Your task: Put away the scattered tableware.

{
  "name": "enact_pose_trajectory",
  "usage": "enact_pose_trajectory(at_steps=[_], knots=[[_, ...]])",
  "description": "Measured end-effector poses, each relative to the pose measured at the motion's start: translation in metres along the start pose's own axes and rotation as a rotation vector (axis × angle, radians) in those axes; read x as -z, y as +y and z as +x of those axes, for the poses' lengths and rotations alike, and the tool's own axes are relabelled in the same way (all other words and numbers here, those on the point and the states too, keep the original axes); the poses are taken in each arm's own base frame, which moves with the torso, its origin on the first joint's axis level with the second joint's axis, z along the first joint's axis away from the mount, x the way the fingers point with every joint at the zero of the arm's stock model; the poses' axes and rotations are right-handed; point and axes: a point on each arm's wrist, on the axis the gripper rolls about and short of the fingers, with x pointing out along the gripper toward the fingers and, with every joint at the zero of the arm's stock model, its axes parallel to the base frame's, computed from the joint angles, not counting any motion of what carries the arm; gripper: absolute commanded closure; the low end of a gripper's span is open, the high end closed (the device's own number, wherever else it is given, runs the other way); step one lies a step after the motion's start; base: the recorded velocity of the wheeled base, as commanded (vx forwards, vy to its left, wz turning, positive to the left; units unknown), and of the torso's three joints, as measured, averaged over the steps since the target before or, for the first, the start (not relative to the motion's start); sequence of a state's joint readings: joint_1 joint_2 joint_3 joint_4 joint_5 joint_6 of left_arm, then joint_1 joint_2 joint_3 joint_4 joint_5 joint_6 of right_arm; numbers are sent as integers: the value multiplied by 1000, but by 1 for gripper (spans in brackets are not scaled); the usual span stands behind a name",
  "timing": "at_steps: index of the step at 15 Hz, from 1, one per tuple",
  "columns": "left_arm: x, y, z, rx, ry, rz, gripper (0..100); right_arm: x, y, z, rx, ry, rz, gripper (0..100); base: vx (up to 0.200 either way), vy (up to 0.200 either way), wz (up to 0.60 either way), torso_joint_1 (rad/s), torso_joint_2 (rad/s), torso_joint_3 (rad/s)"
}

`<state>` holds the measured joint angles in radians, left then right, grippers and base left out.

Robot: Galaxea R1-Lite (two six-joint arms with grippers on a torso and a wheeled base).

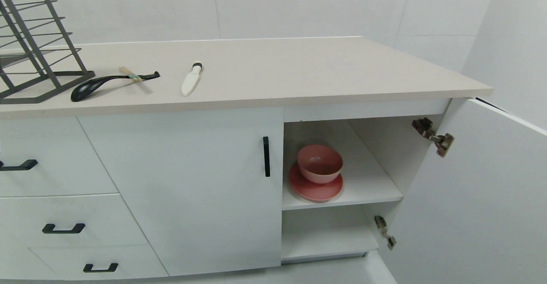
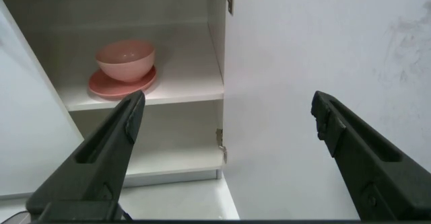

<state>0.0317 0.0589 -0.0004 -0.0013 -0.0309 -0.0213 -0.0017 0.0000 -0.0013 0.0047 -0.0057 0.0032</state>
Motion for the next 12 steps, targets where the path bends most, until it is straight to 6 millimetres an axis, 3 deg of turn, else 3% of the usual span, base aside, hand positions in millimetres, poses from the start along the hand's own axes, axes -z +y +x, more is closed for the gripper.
enact_pose_trajectory(at_steps=[3, 8, 12], knots=[[0, 0, 0, 2, -1, 6, 0, 0, 0, 0, 0, -1, -1, 0, -67, 0, 0, 1, 1, 1], [1, 0, -3, 31, -37, 14, 0, 0, 0, 0, 0, -1, -3, 0, -200, -200, 0, 8, 2, 2], [1, 0, -4, 38, -56, 14, 0, 0, 0, 0, 0, 0, -2, 0, 0, -200, 0, 0, 2, 5]])
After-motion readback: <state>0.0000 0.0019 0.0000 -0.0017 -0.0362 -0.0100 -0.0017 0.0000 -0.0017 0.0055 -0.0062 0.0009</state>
